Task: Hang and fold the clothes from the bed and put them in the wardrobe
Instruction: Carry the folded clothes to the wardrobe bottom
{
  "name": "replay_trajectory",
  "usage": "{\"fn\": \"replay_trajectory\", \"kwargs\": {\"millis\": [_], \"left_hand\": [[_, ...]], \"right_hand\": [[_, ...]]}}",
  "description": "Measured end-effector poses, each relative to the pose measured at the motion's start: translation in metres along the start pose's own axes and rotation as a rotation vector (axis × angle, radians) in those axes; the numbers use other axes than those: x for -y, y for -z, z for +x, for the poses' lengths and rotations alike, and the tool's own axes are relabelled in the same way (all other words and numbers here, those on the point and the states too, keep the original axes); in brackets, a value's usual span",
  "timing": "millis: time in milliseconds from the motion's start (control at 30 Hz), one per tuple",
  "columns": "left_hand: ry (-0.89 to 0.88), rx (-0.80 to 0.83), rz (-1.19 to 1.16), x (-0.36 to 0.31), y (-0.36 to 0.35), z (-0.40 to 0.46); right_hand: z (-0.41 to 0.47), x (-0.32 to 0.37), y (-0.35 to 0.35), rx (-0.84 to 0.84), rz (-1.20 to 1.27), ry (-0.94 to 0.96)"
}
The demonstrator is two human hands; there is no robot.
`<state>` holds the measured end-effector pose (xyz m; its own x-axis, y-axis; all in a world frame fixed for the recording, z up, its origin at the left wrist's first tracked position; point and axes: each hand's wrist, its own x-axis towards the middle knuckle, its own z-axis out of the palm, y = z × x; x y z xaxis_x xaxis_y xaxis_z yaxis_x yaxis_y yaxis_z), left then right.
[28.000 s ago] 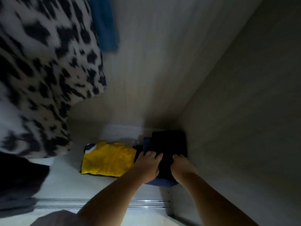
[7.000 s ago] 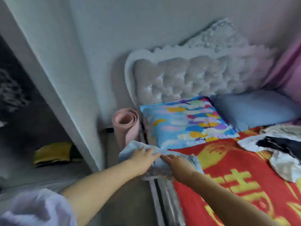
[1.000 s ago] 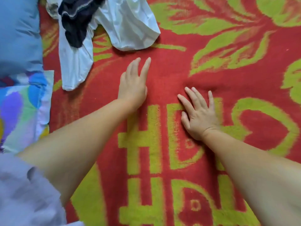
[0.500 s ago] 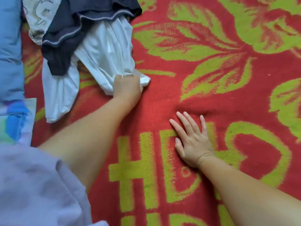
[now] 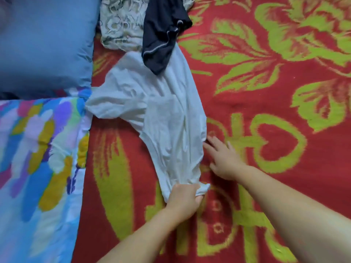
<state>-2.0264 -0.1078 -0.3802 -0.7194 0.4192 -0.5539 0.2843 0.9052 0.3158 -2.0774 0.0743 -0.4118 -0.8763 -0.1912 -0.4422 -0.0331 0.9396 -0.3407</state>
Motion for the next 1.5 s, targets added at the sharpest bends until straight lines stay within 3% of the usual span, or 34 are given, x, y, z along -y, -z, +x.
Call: {"fn": "replay_trajectory", "kwargs": {"millis": [67,167,267,400,667,867,1100,1367,1500], "left_hand": [[0.029,0.031,-0.134,-0.014,0.019,-0.033],[-0.031,-0.064,-0.256,-0.039,0.082,-0.065],[-0.192,-0.183,-0.263,-0.074,0.175,-0.099],[-0.400,-0.414,-0.190,-0.108,0.286,-0.157],[-0.463,-0.661,0.010,-0.123,0.425,-0.240],[-0.559,-0.866,0.006,-0.153,0.470,-0.285],[-0.515,-1.056,-0.037,-0.151,0.503,-0.321],[-0.373,-0.961,-0.370,-0.123,0.533,-0.334],[-0.372,-0.889,-0.549,-0.119,0.550,-0.338]], "right_hand": [[-0.044,0.018,0.015,0.168,0.065,0.109],[-0.090,0.050,0.060,0.177,0.132,0.179],[-0.123,0.087,0.146,0.090,0.372,0.108],[-0.165,0.119,0.264,-0.062,0.052,0.150],[-0.267,0.150,0.434,-0.363,0.031,0.286],[-0.302,0.149,0.468,-0.510,0.005,0.199],[-0.327,0.096,0.480,-0.524,-0.023,-0.157],[-0.350,0.084,0.531,-0.794,0.051,-0.228],[-0.358,0.098,0.554,-0.976,0.225,-0.129]]}}
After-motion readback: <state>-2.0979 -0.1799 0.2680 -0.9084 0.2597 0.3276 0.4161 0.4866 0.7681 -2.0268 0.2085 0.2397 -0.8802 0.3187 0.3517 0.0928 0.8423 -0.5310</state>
